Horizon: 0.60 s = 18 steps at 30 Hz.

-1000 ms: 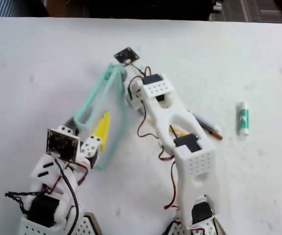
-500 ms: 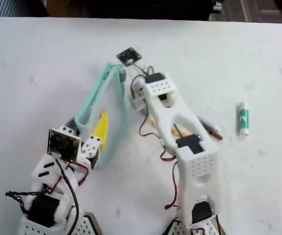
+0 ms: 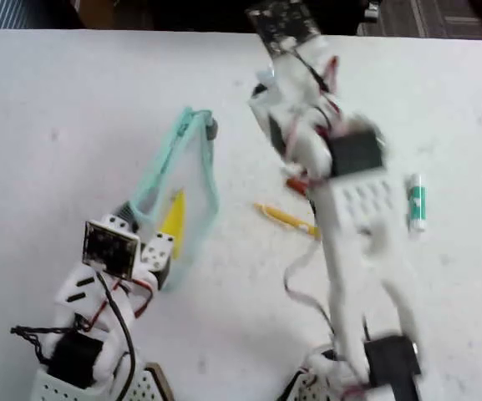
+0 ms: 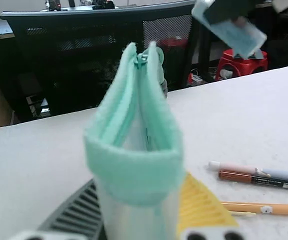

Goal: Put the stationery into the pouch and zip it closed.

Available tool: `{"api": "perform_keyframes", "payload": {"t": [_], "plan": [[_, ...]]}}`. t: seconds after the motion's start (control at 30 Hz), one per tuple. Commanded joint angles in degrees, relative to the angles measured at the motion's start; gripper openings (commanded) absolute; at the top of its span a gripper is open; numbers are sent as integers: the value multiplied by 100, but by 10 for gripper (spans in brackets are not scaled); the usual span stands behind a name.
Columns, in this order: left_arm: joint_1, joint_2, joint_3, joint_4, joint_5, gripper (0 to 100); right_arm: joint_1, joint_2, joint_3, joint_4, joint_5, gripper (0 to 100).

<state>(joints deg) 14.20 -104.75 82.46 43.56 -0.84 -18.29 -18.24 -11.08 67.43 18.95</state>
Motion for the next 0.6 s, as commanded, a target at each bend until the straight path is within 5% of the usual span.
{"api": "perform_keyframes", "payload": {"t": [0.0,0.3,0.57], "plan": [[673,-13,-158,220,-211,179,-541,-1191,-105,233,0,17],[585,-13,-712,914,-167,217,-2457,-2290,44,664,-35,17],[532,-13,-721,914,-18,217,-2765,-2941,2057,-549,-457,17]]}}
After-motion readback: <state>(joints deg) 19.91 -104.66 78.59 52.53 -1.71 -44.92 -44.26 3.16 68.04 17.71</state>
